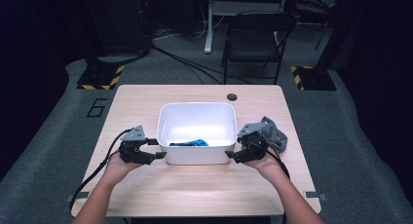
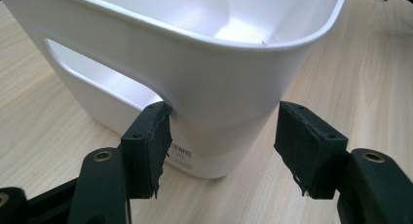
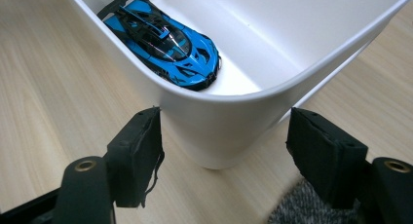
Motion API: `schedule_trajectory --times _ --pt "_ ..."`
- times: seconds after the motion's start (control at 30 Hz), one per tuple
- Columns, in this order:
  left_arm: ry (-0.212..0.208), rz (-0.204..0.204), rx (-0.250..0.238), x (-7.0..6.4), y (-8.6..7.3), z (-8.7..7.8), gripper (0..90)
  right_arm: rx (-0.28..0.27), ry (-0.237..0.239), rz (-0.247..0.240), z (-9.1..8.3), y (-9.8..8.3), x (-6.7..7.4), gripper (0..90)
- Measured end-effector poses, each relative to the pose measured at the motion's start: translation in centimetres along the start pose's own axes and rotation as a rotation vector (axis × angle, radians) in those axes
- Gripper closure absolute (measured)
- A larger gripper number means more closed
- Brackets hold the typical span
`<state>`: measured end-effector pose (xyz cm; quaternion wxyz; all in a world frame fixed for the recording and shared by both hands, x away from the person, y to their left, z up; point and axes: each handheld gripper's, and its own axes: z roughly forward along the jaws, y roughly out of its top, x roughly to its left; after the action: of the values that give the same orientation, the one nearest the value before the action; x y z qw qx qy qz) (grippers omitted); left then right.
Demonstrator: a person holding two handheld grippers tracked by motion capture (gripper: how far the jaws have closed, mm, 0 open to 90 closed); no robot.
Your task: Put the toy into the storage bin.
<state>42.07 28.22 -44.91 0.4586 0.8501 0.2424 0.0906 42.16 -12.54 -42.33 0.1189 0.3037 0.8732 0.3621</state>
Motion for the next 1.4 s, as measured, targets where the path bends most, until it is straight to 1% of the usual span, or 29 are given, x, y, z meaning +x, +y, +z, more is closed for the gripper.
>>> schedule_trajectory --times 0.07,0.17,0.2,0.23,0.27,0.37,0.4,0.43,0.53,0.63,0.67,0.73,0.8,0.83,0.87,0.9,0.97,1.0,1.03,1.07,1.1,1.13,1.17,1.23,1.3,1.37,1.4 --pt "-0.002 -0.005 0.005 0.1 0.1 0.1 37.7 0.0 -0.005 0.004 0.1 0.2 -0.2 28.6" --pt "0.011 0.011 0.021 0.2 0.6 0.4 37.0 0.0 -0.018 0.012 0.3 0.5 -0.4 28.3" --pt "0.016 0.019 0.025 0.3 0.8 0.5 36.1 0.003 -0.022 0.003 0.4 0.6 -0.6 28.3" --pt "0.017 0.009 0.029 0.3 0.9 0.7 35.2 0.003 -0.026 0.01 0.4 0.7 -0.6 28.3" --pt "0.022 0.007 0.03 0.3 0.9 0.8 34.8 0.001 -0.03 0.007 0.5 0.8 -0.7 28.3" --pt "0.017 -0.005 0.022 0.6 0.9 1.0 35.2 0.003 -0.033 0.023 0.6 0.9 -1.0 28.3" --pt "0.02 -0.002 0.021 0.7 0.9 1.0 35.2 0.003 -0.029 0.016 0.6 0.9 -1.2 28.3" --pt "0.027 0.006 0.025 0.8 0.9 1.0 35.4 0.001 -0.032 0.026 0.7 1.0 -1.1 28.3" --pt "0.039 0.015 0.032 0.8 0.9 0.9 36.4 0.004 -0.037 0.024 0.8 1.1 -1.1 27.8" --pt "0.044 0.009 0.024 0.8 0.9 0.8 36.9 0.001 -0.042 0.031 1.0 1.2 -1.1 27.3" --pt "0.04 0.006 0.026 0.8 0.9 0.8 36.9 0.001 -0.041 0.032 1.1 1.2 -1.1 27.3" --pt "0.049 0.013 0.031 0.8 0.9 0.7 36.8 -0.004 -0.038 0.031 1.1 1.1 -1.2 27.4" --pt "0.058 0.011 0.026 0.7 0.9 0.6 36.9 -0.002 -0.039 0.036 1.1 1.1 -1.1 27.5" --pt "0.054 0.01 0.026 0.7 0.9 0.6 36.8 -0.005 -0.037 0.026 1.1 1.0 -1.1 28.0" --pt "0.053 0.004 0.026 0.7 0.9 0.5 36.5 -0.005 -0.035 0.027 1.0 1.0 -1.0 28.6" --pt "0.054 0.007 0.029 0.6 0.9 0.3 36.5 -0.006 -0.034 0.03 0.8 1.0 -1.0 28.6" --pt "0.053 0.007 0.014 0.6 1.0 0.2 36.5 -0.02 -0.026 0.036 0.5 0.9 -0.8 28.4" --pt "0.052 0.01 0.012 0.6 1.0 0.0 36.5 -0.022 -0.031 0.046 0.4 0.8 -0.6 28.3" --pt "0.049 -0.004 0.002 0.6 1.0 0.0 36.6 -0.027 -0.039 0.035 0.3 0.7 -0.6 28.2" --pt "0.049 -0.007 0.002 0.6 1.1 -0.1 36.5 -0.026 -0.045 0.031 0.2 0.7 -0.4 28.0" --pt "0.056 0.006 0.006 0.6 1.1 -0.1 36.5 -0.026 -0.057 0.021 0.2 0.6 -0.3 27.9" --pt "0.055 0.003 0.008 0.4 1.0 -0.1 36.3 -0.023 -0.069 0.028 0.0 0.5 0.1 27.8" --pt "0.056 0.01 0.022 0.3 1.0 -0.2 36.2 -0.028 -0.068 0.016 -0.1 0.3 0.3 27.8" --pt "0.059 0.009 0.03 0.1 1.0 -0.2 35.9 -0.031 -0.072 0.005 -0.3 0.1 0.6 27.8" --pt "0.056 0.019 0.043 0.0 0.9 -0.4 35.8 -0.026 -0.075 0.004 -0.5 -0.2 1.0 27.8" --pt "0.059 0.02 0.046 -0.2 1.0 -0.5 35.6 -0.024 -0.088 -0.013 -0.8 -0.4 1.3 27.8" --pt "0.062 0.023 0.047 -0.3 1.0 -0.6 35.6 -0.026 -0.089 -0.009 -0.9 -0.5 1.4 27.8"
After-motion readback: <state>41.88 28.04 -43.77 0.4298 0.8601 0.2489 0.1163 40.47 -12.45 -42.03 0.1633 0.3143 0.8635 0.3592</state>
